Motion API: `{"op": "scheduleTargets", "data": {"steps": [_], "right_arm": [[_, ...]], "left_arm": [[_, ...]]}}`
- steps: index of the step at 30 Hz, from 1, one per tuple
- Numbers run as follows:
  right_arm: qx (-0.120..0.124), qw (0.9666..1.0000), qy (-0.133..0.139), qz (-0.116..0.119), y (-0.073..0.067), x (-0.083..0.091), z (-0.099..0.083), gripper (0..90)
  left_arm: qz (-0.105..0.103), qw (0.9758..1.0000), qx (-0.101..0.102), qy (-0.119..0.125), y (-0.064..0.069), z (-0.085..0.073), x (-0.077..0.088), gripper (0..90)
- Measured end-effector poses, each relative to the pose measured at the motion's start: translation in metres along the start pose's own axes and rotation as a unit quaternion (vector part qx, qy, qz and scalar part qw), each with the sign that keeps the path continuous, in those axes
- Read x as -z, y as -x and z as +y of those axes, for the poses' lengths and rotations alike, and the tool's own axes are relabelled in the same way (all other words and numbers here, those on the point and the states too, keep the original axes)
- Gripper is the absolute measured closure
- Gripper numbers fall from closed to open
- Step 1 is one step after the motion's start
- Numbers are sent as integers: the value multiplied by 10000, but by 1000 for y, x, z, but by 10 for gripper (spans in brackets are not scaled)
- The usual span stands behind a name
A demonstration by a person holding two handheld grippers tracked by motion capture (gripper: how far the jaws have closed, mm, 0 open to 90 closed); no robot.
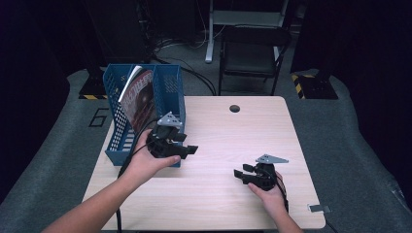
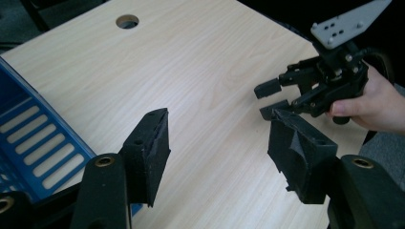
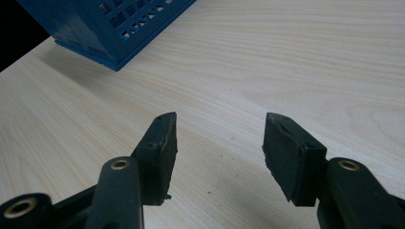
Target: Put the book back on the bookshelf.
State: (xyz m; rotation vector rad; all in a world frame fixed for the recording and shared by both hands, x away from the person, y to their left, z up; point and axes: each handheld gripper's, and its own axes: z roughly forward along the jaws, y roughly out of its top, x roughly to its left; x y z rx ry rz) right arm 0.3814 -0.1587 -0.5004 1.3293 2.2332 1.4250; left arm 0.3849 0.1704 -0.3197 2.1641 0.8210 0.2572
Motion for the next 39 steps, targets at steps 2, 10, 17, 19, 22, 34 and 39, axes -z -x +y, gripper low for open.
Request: {"op": "scheduleTargets", "data": {"steps": [2, 10, 17, 19, 22, 34, 39], "right_arm": [[-4, 10000, 3, 2, 0, 0, 0, 454], [2, 10000, -25, 2, 0, 0, 0, 454], [14, 10000, -15, 6, -1, -1, 0, 454], [-7, 10000, -12, 9, -1, -1, 0, 454], [17, 10000, -19, 8, -1, 0, 0, 454], [2, 10000, 0, 9, -1, 0, 0, 454], [-4, 10000, -6, 11, -1, 1, 0, 454]], "left_arm": [[-22, 10000, -10, -35, 1, -5, -3, 395], [-101, 9999, 75, -63, 1, -27, -15, 396], [-248, 9995, 119, -165, 2, -47, -36, 395], [-262, 9994, 131, -208, 3, -53, -42, 395], [-172, 9995, 68, -261, 4, -60, -48, 395], [-194, 9991, 0, -381, 12, -90, -73, 396], [-150, 9990, -69, -410, 14, -100, -82, 397]]}}
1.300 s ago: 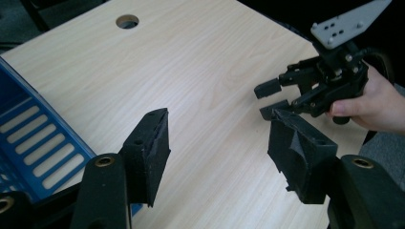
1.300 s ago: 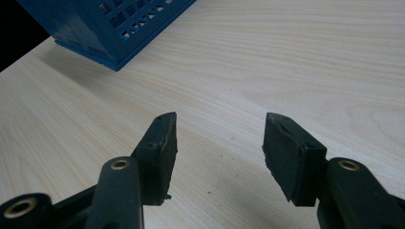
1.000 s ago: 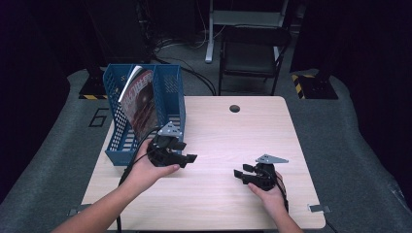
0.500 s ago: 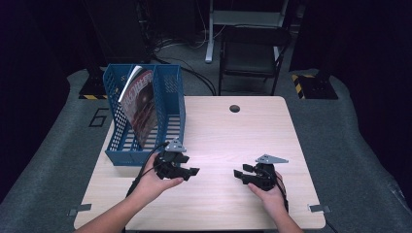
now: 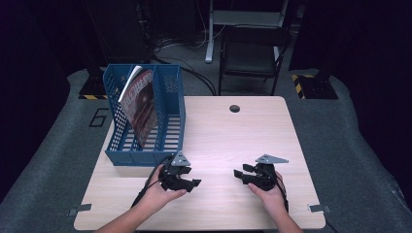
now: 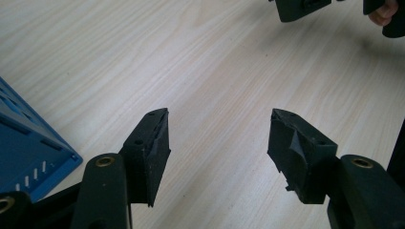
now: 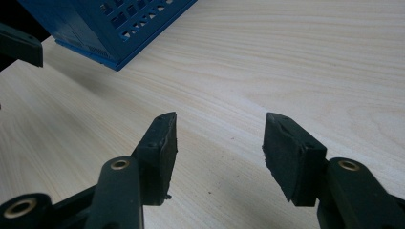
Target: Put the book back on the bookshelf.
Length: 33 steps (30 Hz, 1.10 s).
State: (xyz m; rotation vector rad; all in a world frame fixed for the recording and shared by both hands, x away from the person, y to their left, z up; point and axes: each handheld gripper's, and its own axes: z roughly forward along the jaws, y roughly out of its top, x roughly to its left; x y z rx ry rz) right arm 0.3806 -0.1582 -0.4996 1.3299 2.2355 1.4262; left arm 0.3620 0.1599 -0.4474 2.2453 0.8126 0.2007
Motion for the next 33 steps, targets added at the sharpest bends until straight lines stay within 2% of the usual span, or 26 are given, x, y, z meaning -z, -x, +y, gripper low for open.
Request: {"op": "scheduleTargets", "data": {"steps": [2, 12, 19, 25, 28, 33], "right_arm": [[4, 10000, 0, -1, 0, 0, 0, 454], [8, 10000, 1, -4, 0, 0, 0, 454], [12, 10000, -11, 1, -1, -1, 0, 454], [12, 10000, -12, 2, -1, -1, 0, 454], [36, 10000, -29, 19, -1, -1, 0, 454], [26, 10000, -9, 24, -1, -1, 0, 454]], "left_arm": [[-22, 10000, 60, 9, 1, -4, -3, 396], [-49, 10000, 64, 25, -4, -21, -11, 396], [-78, 9997, 197, 138, -12, -30, -13, 396], [-59, 9993, 318, 175, -18, -35, -16, 396], [80, 9993, 301, 202, -20, -38, -16, 396], [55, 9989, 404, 224, -22, -41, -17, 396]]}}
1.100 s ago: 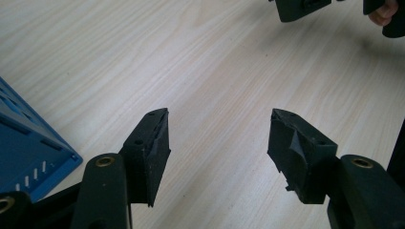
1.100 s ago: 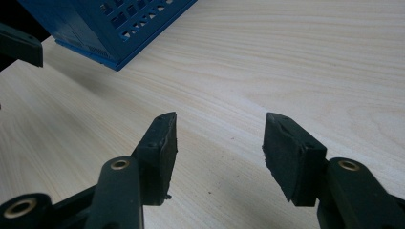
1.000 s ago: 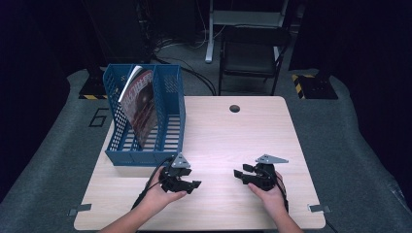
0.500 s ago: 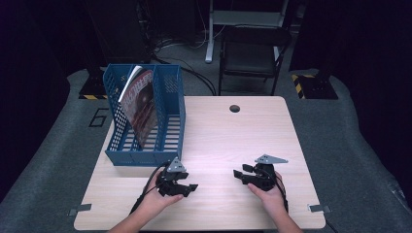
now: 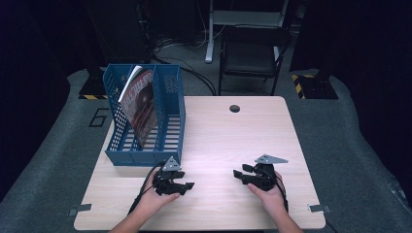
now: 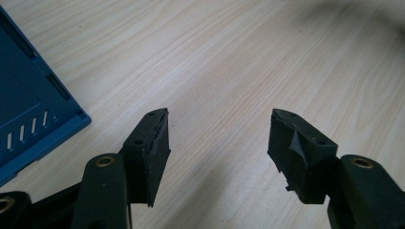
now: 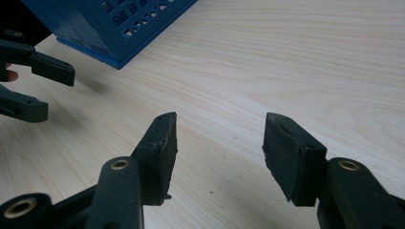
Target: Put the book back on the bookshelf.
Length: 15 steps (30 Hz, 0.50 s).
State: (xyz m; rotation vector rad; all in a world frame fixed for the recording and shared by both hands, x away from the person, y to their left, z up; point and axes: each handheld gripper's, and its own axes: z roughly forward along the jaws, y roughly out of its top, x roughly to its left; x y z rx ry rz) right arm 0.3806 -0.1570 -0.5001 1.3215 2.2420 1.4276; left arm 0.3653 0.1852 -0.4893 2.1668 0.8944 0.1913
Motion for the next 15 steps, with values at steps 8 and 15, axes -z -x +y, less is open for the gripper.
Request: {"op": "scheduleTargets", "data": {"steps": [8, 15], "right_arm": [[-1, 10000, 16, -5, 1, 1, 0, 454], [-5, 10000, 10, -6, 2, 1, 0, 454]], "left_arm": [[-42, 9997, -63, -223, -1, -5, -7, 396], [-7, 9998, -58, -215, -1, -8, -10, 396]]}}
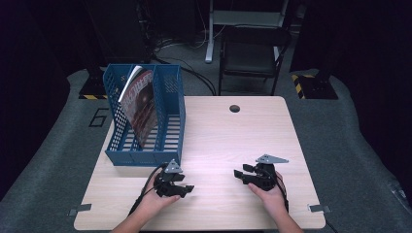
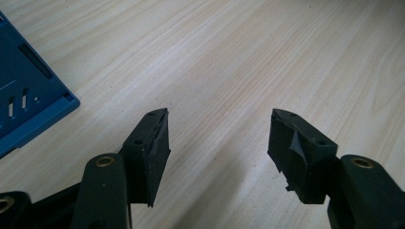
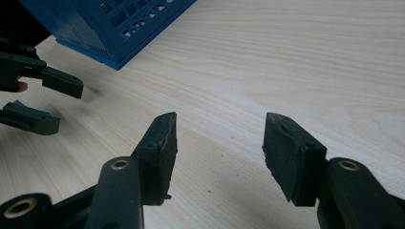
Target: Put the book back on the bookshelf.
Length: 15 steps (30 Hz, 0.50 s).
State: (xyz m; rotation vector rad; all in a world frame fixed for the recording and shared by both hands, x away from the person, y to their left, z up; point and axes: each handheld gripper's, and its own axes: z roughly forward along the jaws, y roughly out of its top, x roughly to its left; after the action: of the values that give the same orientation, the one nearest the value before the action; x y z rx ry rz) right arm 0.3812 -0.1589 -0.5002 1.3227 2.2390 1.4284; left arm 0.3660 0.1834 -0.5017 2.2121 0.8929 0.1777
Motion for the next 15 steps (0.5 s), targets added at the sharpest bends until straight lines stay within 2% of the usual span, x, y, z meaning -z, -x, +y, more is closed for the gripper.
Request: {"op": "scheduleTargets", "data": {"steps": [15], "right_arm": [[-42, 10000, -47, 4, 1, 0, -1, 454]], "left_arm": [[-83, 9998, -55, -183, 1, -1, -4, 395]]}}
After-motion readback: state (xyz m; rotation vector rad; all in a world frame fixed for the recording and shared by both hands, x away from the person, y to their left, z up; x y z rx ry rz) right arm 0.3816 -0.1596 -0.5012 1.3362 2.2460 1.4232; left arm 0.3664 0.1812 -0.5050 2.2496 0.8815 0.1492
